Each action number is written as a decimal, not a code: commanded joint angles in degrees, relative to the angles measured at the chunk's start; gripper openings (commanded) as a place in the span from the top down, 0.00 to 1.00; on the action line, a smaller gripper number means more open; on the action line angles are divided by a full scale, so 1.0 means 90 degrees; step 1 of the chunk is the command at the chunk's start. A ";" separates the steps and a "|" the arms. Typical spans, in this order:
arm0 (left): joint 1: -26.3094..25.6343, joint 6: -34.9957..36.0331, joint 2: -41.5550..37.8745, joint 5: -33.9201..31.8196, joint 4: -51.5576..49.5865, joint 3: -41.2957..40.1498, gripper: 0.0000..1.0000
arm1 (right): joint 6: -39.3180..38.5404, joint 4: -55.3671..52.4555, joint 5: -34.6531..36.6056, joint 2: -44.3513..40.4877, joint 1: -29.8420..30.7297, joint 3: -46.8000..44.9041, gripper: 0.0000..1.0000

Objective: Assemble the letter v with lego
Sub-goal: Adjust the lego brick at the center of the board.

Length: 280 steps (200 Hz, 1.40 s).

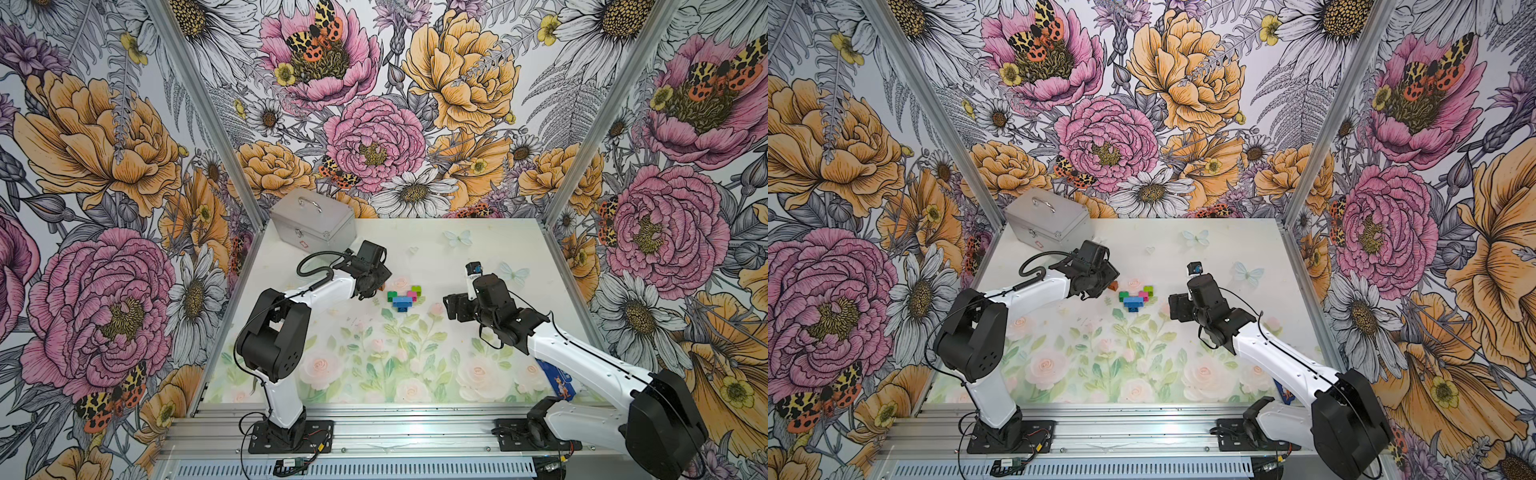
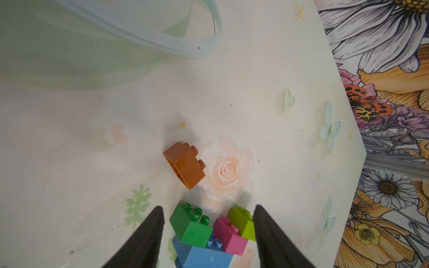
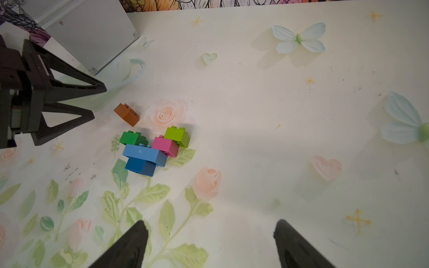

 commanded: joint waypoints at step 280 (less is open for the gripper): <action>-0.0069 0.0496 0.1053 0.0940 0.1907 0.0032 0.64 | 0.0791 -0.0017 -0.0014 0.0583 0.0585 0.0074 0.17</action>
